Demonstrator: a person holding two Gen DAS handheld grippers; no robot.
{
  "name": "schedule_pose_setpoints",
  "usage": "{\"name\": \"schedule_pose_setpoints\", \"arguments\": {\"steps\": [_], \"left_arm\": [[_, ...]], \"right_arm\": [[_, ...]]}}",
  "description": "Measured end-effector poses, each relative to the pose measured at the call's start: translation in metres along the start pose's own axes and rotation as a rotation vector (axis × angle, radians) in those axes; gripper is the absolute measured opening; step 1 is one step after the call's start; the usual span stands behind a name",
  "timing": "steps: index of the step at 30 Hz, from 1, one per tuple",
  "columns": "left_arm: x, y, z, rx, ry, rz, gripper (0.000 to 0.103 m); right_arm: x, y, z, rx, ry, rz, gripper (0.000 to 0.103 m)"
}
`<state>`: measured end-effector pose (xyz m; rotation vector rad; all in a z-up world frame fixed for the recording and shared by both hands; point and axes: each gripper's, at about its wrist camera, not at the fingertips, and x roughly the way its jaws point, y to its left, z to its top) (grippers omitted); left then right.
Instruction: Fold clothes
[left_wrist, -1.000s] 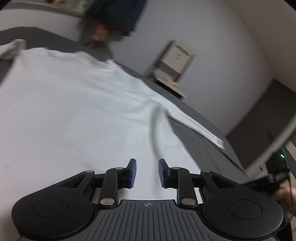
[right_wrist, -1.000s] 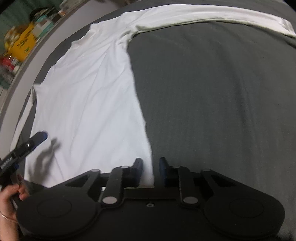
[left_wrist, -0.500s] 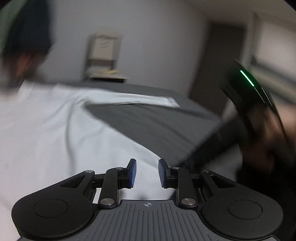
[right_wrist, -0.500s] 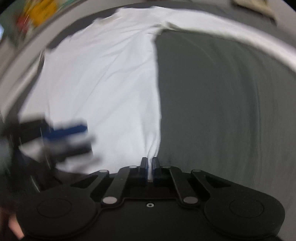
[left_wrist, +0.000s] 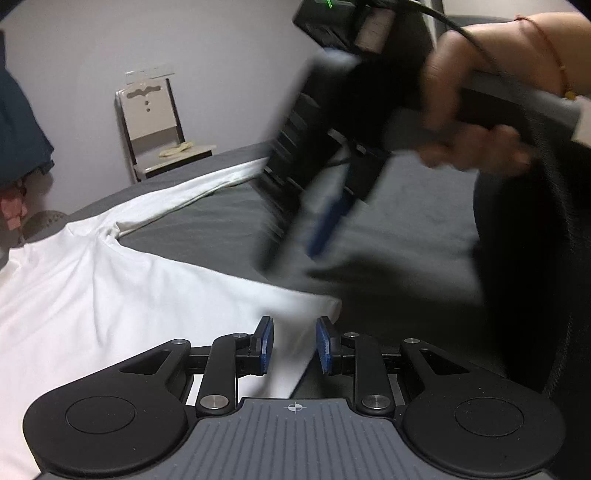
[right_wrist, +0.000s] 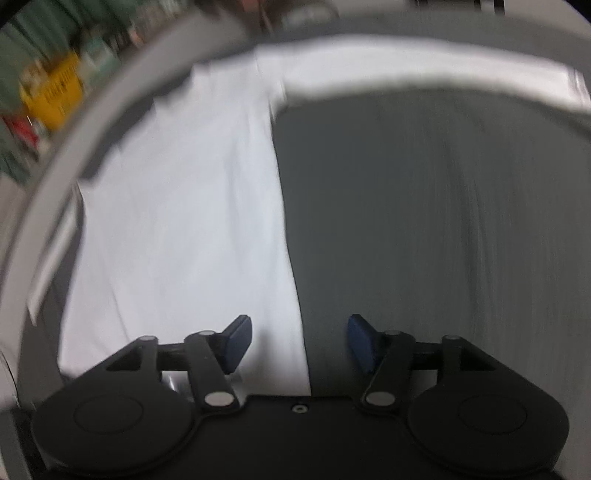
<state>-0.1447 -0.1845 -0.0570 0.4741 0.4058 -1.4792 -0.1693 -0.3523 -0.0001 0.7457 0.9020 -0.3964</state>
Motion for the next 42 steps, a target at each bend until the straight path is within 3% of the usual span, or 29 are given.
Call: {"name": "schedule_pose_setpoints", "arguments": {"steps": [3,5,8,11,15,17,19,25,28,31,33,35,39,42], "left_arm": [[0.001,0.014,0.0,-0.134,-0.019,-0.012,0.025],[0.004,0.028,-0.003,-0.253,-0.017,-0.04,0.025],[0.007,0.052,-0.015,-0.442,-0.007,-0.1,0.025],[0.0,0.075,-0.021,-0.586,-0.056,-0.14,0.025],[-0.036,0.12,-0.035,-0.804,-0.218,-0.054,0.025],[-0.05,0.128,-0.04,-0.803,-0.248,0.025,0.025],[-0.046,0.125,-0.039,-0.707,-0.202,0.057,0.025],[-0.014,0.079,-0.026,-0.55,-0.068,-0.128,0.025],[-0.014,0.067,-0.031,-0.496,-0.046,-0.158,0.025],[-0.014,0.065,-0.032,-0.483,-0.03,-0.187,0.025],[-0.016,0.07,-0.034,-0.524,-0.014,-0.224,0.025],[-0.022,0.075,-0.038,-0.535,0.006,-0.262,0.025],[-0.027,0.067,-0.038,-0.492,0.066,-0.302,0.025],[-0.028,0.068,-0.036,-0.483,0.079,-0.313,0.025]], "right_arm": [[0.012,0.0,0.043,0.039,-0.099,0.131,0.059],[0.03,-0.002,0.075,0.052,-0.126,0.229,0.059],[0.059,-0.002,0.102,0.018,-0.137,0.306,0.061],[0.084,-0.006,0.117,-0.005,-0.112,0.355,0.061],[0.073,-0.025,0.114,0.01,-0.142,0.457,0.064],[0.067,-0.037,0.113,0.038,-0.172,0.479,0.065],[0.068,-0.05,0.117,0.104,-0.203,0.498,0.066],[0.121,-0.059,0.15,0.327,-0.2,0.476,0.065],[0.149,-0.05,0.162,0.391,-0.189,0.473,0.062],[0.171,-0.048,0.167,0.498,-0.197,0.434,0.046],[0.181,-0.048,0.169,0.55,-0.21,0.406,0.022],[0.187,-0.049,0.169,0.572,-0.226,0.378,0.011],[0.174,-0.049,0.172,0.491,-0.309,0.254,0.006],[0.176,-0.054,0.174,0.478,-0.28,0.27,0.007]]}}
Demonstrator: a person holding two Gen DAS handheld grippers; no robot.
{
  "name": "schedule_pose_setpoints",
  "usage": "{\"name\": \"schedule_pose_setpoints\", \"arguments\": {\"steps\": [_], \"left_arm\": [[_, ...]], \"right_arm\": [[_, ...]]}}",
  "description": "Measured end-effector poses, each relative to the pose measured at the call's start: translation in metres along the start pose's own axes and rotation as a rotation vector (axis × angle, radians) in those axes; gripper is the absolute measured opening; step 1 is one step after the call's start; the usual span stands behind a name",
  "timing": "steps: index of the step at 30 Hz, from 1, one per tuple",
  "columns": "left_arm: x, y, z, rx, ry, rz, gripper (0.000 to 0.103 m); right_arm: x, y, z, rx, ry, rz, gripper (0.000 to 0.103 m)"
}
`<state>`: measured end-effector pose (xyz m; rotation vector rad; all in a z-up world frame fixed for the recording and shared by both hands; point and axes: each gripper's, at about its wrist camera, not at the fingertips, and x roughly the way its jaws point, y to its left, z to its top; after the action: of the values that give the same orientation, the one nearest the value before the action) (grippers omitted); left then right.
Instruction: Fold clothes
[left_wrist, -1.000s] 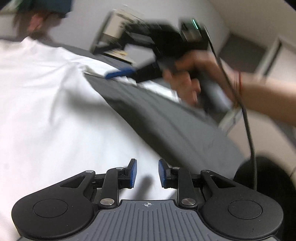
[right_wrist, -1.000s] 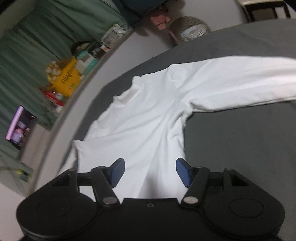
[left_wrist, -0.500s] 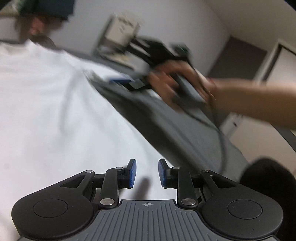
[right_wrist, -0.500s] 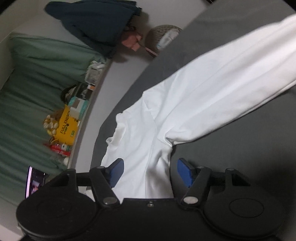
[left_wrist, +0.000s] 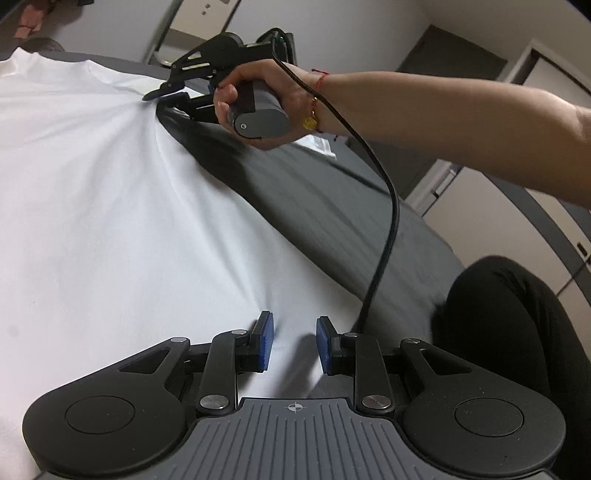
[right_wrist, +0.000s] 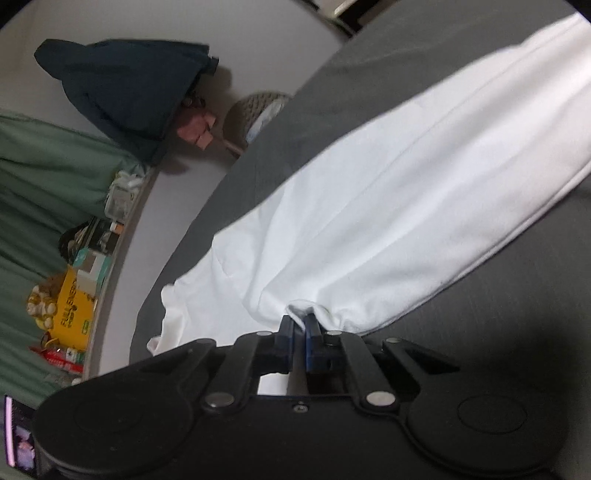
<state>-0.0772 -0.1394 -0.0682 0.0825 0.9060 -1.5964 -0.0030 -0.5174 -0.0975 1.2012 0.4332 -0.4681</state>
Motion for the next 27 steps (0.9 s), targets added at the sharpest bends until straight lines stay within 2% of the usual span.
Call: {"name": "schedule_pose_setpoints", "arguments": {"steps": [2,4,6,7,10,12,13,15,16,20,23,25,27], "left_arm": [[-0.002,0.001,-0.001,-0.011,0.001,-0.013,0.025],[-0.002,0.011,0.003,-0.018,0.016,-0.031,0.025],[-0.005,0.011,0.004,-0.016,0.049,-0.055,0.025],[0.0,0.014,0.009,-0.014,0.062,-0.062,0.025],[0.004,0.019,0.014,-0.015,0.084,-0.068,0.025],[0.003,0.019,0.015,-0.025,0.081,-0.064,0.025],[0.003,0.019,0.015,-0.024,0.08,-0.059,0.025],[0.004,0.018,0.016,-0.015,0.077,-0.05,0.025],[0.004,0.018,0.016,-0.015,0.074,-0.048,0.025],[-0.001,0.024,0.017,-0.036,0.068,-0.046,0.025],[0.0,0.027,0.02,-0.033,0.068,-0.04,0.025],[0.0,0.026,0.022,-0.028,0.068,-0.035,0.025],[-0.002,0.028,0.024,-0.028,0.072,-0.036,0.025]], "right_arm": [[-0.001,-0.003,0.003,-0.003,0.031,0.025,0.012],[-0.011,-0.006,0.004,0.003,0.037,0.043,0.024],[-0.025,-0.007,0.001,-0.004,0.054,0.074,0.042],[-0.031,-0.008,-0.002,-0.015,0.073,0.089,0.043],[-0.041,-0.004,-0.018,-0.13,0.173,0.071,0.039],[-0.047,-0.001,-0.032,-0.207,0.244,0.054,0.022],[-0.049,0.0,-0.039,-0.244,0.278,0.046,0.017],[-0.054,-0.001,-0.051,-0.27,0.291,0.033,0.006],[-0.059,-0.001,-0.054,-0.275,0.267,0.019,0.004],[-0.08,-0.008,-0.064,-0.215,0.169,-0.027,0.003],[-0.085,-0.017,-0.068,-0.165,0.163,-0.024,0.003],[-0.09,-0.016,-0.069,-0.165,0.166,-0.018,0.007],[-0.099,-0.015,-0.073,-0.18,0.166,-0.008,0.024]]}}
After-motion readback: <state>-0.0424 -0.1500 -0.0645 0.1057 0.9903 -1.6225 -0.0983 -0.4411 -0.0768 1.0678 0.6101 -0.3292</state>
